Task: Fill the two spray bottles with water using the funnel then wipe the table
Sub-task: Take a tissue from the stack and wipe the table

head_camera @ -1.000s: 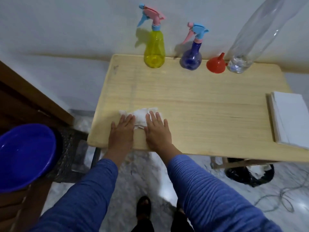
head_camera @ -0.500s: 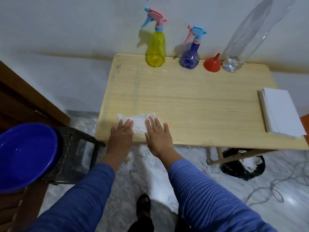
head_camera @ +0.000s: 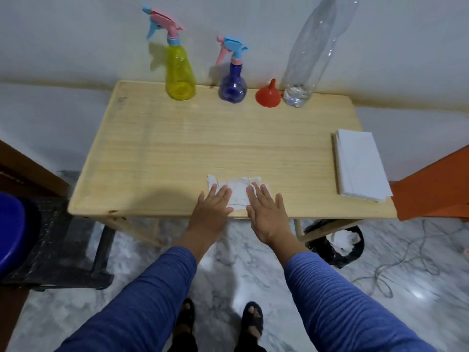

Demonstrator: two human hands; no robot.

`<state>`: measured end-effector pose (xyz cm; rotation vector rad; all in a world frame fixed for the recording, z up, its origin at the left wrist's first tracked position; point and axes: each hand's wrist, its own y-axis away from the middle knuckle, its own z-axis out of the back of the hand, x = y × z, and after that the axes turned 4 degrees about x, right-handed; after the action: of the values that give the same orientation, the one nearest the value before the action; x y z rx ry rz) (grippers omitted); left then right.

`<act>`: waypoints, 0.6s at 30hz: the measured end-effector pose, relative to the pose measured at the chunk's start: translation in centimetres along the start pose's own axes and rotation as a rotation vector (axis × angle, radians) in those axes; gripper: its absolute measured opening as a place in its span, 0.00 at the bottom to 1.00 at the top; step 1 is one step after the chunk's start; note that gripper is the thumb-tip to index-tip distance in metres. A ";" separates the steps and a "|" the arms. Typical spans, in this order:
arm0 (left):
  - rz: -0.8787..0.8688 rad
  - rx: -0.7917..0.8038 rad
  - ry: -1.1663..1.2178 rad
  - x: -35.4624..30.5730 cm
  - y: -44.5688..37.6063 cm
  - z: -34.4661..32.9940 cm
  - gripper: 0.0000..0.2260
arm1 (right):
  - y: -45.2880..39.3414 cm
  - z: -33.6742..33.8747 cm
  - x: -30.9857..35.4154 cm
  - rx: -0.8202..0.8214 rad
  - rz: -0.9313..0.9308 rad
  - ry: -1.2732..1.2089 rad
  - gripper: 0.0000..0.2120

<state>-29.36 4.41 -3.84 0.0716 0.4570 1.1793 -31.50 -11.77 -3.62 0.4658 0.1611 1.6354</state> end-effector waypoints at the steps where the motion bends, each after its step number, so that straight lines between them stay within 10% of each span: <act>1: -0.011 -0.002 0.004 -1.4 -0.6 -0.4 0.23 | 0.3 0.1 -1.6 -0.007 -0.003 -0.007 0.24; 9: -0.040 -0.100 0.005 -6.0 -2.1 -3.4 0.36 | 2.3 -0.4 -10.0 -0.161 0.166 -0.131 0.31; 18: -0.111 -0.153 0.152 -6.0 -0.4 -3.6 0.23 | 2.6 -0.8 -11.4 -0.288 0.260 -0.356 0.18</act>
<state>-32.16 -1.84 -5.34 -0.1744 0.4967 1.1115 -33.55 -23.08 -5.69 0.5632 -0.4114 1.7631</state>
